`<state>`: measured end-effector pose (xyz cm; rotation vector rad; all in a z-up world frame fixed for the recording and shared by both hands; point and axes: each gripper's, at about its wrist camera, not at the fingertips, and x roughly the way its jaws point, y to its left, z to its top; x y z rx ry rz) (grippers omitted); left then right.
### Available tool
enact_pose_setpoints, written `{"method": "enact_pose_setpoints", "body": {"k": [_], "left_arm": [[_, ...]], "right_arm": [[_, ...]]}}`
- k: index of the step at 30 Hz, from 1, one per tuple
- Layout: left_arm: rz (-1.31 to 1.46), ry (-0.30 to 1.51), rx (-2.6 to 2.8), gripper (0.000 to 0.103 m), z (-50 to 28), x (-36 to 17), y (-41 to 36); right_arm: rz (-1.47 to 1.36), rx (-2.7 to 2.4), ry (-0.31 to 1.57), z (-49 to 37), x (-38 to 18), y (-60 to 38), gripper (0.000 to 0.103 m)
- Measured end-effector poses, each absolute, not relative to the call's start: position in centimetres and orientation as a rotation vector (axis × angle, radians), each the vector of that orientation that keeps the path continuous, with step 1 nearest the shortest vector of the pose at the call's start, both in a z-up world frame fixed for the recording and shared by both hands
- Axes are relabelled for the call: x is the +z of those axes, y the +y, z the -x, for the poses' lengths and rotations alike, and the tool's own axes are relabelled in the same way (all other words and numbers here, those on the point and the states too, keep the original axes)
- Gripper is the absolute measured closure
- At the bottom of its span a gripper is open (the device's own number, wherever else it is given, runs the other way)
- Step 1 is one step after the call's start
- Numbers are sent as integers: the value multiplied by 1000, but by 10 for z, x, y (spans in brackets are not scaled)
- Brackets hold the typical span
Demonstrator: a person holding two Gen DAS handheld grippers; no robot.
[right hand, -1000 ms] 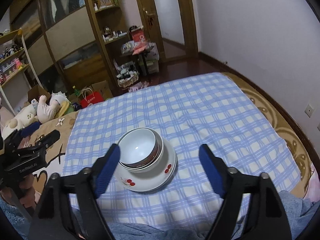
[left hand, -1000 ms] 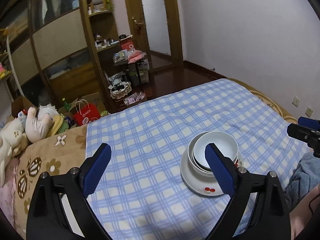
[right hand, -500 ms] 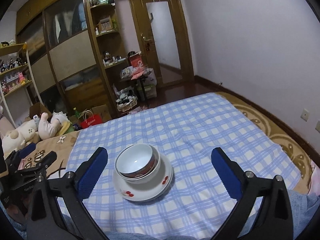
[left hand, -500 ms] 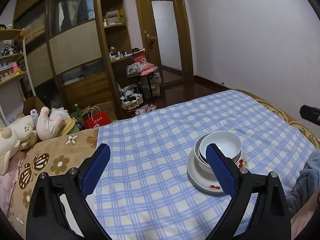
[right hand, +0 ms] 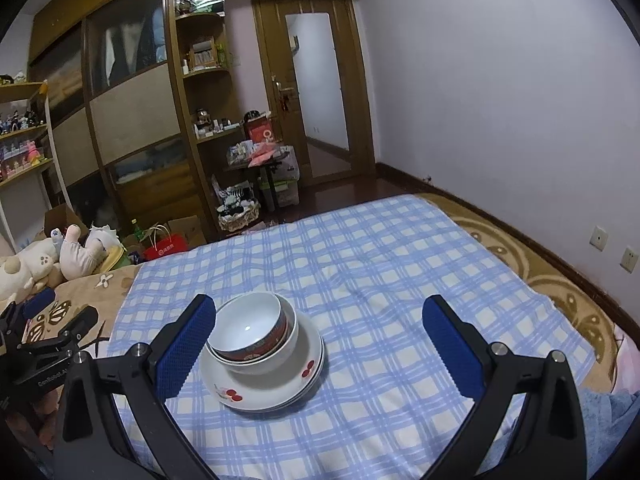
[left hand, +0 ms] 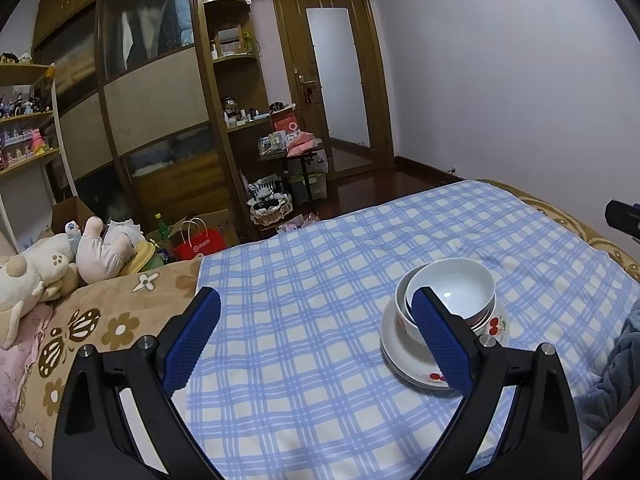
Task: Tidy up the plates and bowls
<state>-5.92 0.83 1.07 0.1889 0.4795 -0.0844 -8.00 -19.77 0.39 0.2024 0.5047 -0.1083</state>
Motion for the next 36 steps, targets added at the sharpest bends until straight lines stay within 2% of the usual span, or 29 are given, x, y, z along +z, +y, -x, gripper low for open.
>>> {"method": "enact_pose_setpoints", "body": {"k": [36], "left_arm": [[-155, 493, -80, 8, 51, 0, 13]], "right_arm": [[-213, -156, 527, 75, -5, -208, 0]]}}
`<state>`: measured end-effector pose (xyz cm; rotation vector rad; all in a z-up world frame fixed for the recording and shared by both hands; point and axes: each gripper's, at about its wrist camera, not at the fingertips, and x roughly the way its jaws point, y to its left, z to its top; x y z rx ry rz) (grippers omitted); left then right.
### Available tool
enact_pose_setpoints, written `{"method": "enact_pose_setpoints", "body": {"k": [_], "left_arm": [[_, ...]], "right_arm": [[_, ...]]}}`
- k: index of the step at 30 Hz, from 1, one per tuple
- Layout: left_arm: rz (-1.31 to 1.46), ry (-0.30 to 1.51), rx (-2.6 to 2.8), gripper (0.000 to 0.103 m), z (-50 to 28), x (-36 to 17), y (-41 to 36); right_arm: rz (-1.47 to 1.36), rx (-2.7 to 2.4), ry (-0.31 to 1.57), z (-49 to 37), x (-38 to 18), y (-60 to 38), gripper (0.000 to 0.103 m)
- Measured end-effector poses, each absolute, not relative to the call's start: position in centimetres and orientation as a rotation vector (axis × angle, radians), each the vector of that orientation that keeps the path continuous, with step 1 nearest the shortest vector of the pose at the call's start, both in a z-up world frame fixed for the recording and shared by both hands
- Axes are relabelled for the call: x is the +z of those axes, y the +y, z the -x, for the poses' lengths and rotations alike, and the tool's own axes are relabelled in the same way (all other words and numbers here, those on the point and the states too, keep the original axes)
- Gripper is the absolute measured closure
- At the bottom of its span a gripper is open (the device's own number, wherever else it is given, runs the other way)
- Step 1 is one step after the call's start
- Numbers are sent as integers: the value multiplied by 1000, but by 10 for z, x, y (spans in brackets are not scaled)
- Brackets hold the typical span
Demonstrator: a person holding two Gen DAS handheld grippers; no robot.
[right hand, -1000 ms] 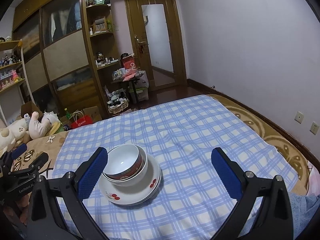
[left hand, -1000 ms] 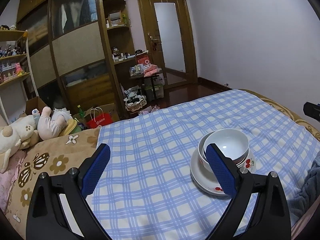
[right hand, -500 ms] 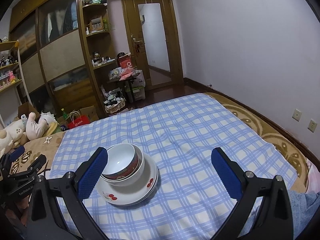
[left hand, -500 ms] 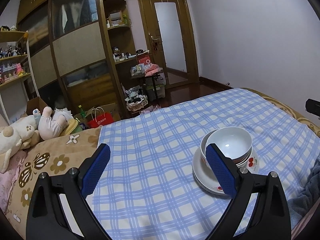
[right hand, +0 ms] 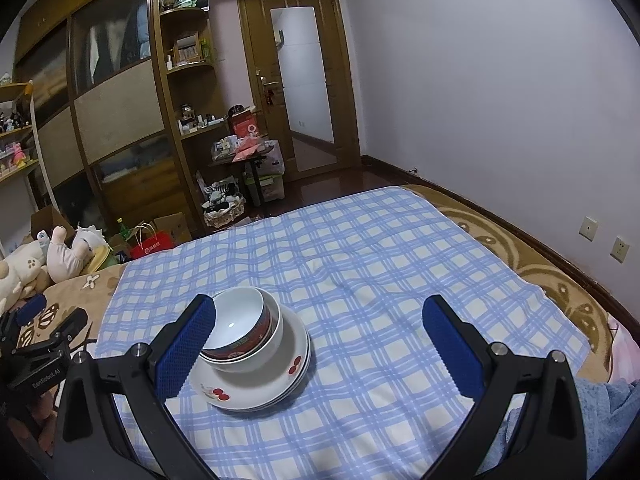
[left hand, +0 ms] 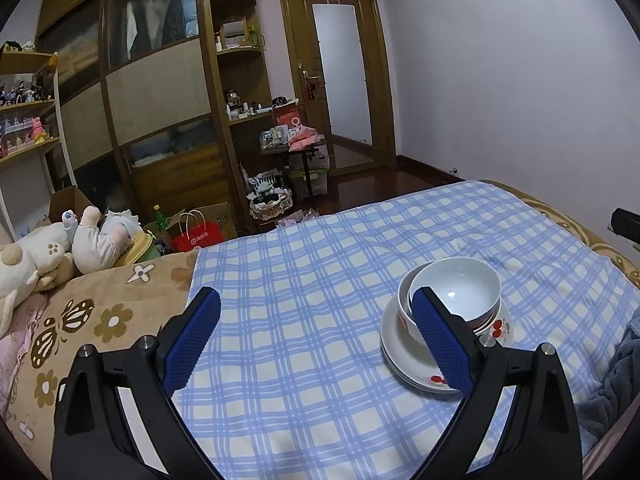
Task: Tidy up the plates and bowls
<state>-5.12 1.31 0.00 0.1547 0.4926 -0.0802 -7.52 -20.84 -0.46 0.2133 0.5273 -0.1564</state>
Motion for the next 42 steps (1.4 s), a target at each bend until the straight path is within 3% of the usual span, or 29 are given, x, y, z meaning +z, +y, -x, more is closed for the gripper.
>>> {"method": "enact_pose_setpoints", "body": {"k": [42], "left_arm": [[-126, 481, -61, 8, 59, -1, 17]], "right_arm": [[-183, -166, 563, 71, -10, -208, 0]]}}
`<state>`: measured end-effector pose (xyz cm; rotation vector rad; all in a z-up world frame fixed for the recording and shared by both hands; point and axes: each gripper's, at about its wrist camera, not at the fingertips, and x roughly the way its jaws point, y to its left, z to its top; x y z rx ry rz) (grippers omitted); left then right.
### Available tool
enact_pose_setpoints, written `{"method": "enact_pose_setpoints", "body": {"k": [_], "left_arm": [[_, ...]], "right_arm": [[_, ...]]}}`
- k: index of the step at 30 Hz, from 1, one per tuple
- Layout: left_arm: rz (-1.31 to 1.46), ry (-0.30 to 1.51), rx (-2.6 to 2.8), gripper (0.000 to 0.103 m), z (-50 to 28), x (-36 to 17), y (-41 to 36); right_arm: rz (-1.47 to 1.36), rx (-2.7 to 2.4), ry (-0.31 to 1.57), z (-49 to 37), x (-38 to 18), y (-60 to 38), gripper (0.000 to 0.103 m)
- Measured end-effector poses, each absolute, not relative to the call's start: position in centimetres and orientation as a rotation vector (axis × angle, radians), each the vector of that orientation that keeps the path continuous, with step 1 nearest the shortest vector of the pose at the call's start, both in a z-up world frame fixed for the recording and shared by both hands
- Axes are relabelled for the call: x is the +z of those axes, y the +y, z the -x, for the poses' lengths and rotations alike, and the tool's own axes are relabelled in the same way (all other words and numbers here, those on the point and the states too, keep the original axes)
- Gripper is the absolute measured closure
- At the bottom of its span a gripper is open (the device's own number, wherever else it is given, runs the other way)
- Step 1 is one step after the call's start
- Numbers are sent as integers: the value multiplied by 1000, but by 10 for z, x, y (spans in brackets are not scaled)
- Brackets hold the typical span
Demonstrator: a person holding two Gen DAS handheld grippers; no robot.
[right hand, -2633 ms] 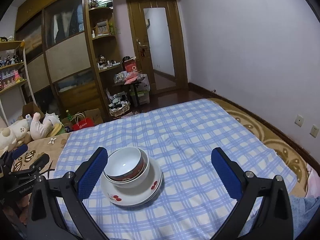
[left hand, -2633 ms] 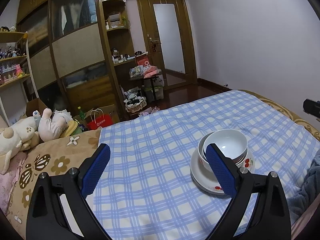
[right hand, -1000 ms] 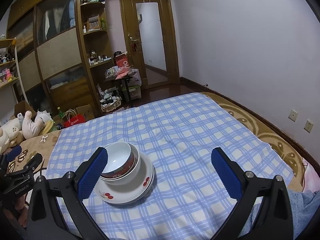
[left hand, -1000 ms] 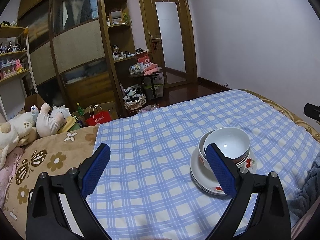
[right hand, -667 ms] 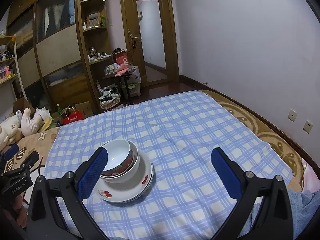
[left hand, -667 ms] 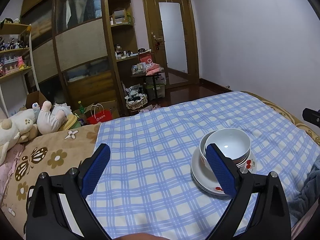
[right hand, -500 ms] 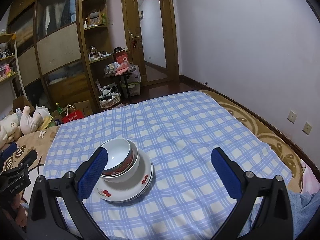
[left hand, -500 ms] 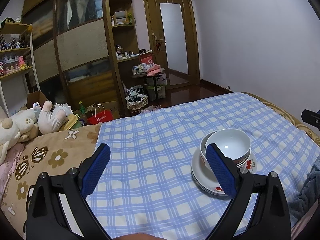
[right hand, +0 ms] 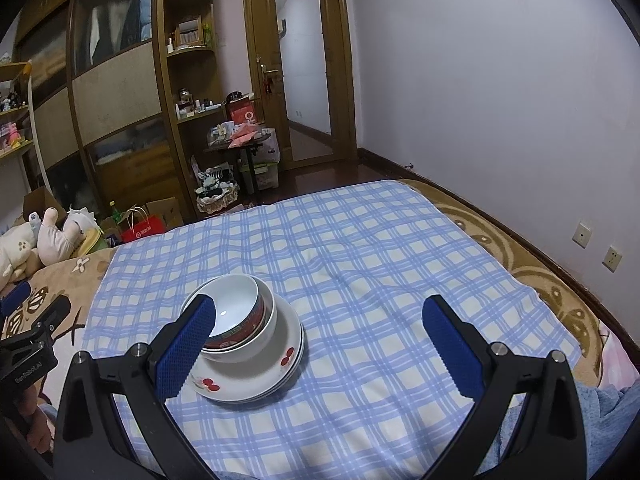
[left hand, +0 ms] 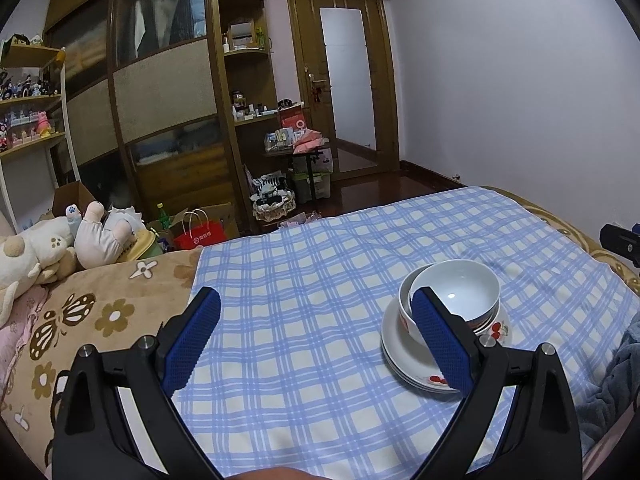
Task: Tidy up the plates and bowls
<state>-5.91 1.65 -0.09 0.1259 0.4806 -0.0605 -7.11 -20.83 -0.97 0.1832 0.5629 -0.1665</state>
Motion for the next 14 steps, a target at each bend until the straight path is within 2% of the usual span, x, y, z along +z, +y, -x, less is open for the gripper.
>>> {"method": "enact_pose_setpoints", "body": {"k": [14], "left_arm": [[-137, 477, -66, 8, 59, -3, 16]], "right_arm": [[-182, -170, 566, 71, -10, -209, 0]]}}
